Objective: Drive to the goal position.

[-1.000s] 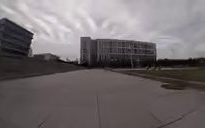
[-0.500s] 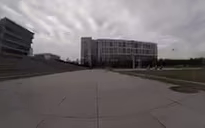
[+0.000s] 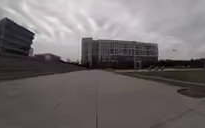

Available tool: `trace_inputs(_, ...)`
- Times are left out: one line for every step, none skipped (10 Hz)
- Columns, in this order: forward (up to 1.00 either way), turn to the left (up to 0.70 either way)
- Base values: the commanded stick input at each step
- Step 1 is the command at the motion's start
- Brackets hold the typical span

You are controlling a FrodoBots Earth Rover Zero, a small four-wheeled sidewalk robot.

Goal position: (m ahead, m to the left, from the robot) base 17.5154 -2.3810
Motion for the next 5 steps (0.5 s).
trace_inputs(0.7, 0.35)
trace_inputs(0.7, 0.35)
trace_inputs(0.7, 0.35)
trace_inputs(0.7, 0.35)
trace_inputs(0.7, 0.35)
